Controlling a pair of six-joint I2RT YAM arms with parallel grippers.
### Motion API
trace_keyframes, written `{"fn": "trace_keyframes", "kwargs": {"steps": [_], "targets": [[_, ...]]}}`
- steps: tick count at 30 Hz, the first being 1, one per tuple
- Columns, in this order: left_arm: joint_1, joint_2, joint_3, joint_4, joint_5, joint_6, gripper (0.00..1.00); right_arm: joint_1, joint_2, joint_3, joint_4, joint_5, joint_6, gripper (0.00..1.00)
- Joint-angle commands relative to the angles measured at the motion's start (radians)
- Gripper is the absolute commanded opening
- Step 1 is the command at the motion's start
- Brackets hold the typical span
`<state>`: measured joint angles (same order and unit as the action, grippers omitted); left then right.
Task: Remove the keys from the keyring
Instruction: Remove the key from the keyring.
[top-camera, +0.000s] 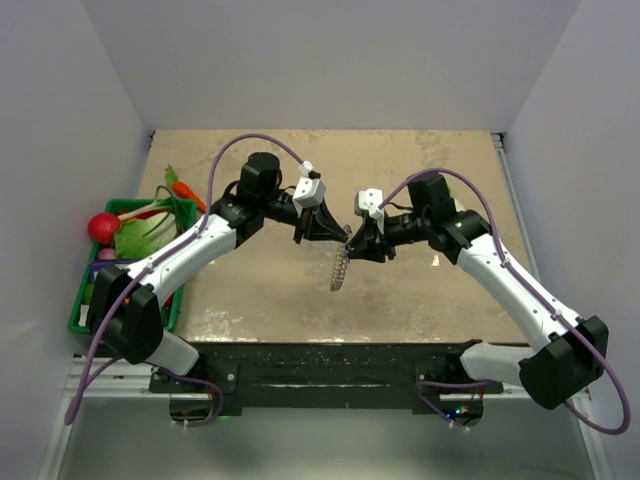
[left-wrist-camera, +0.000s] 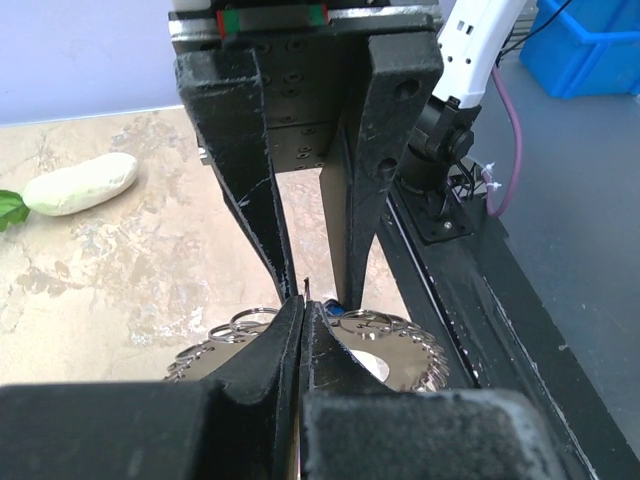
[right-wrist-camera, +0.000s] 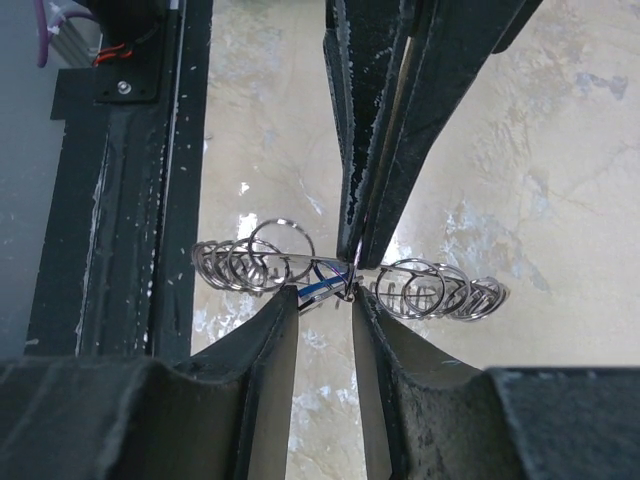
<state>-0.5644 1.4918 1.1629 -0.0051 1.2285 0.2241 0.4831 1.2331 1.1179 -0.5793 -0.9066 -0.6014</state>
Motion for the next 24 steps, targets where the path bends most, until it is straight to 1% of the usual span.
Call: {"fn": "trace_keyframes", "kwargs": {"steps": [1,6,9,15,19,21,24], "targets": [[-0.003,-0.036,-0.005,0.063,-0.006,-0.008,0.0,-0.005,-0.038,0.045,0.03,-0.032,0.012,0.3],[-0.002,-0.034,-0.011,0.07,-0.015,-0.008,0.0,-0.005,-0.044,0.046,0.026,-0.031,0.009,0.29],[-0.003,-0.034,-0.009,0.071,-0.015,-0.012,0.0,-0.006,-0.046,0.049,0.009,-0.02,-0.011,0.34],[-0.002,-0.036,-0.008,0.071,-0.017,-0.014,0.0,-0.006,-0.041,0.051,0.002,-0.035,-0.018,0.37],[-0.002,-0.041,-0.006,0.073,-0.017,-0.019,0.0,-0.008,-0.026,0.054,0.01,-0.037,-0.008,0.36],[-0.003,-0.039,-0.005,0.071,-0.017,-0.017,0.0,-0.008,-0.017,0.054,0.001,-0.034,-0.014,0.32],[-0.003,-0.042,-0.003,0.07,-0.017,-0.017,0.0,-0.008,-0.02,0.046,-0.002,-0.022,-0.024,0.31]]}}
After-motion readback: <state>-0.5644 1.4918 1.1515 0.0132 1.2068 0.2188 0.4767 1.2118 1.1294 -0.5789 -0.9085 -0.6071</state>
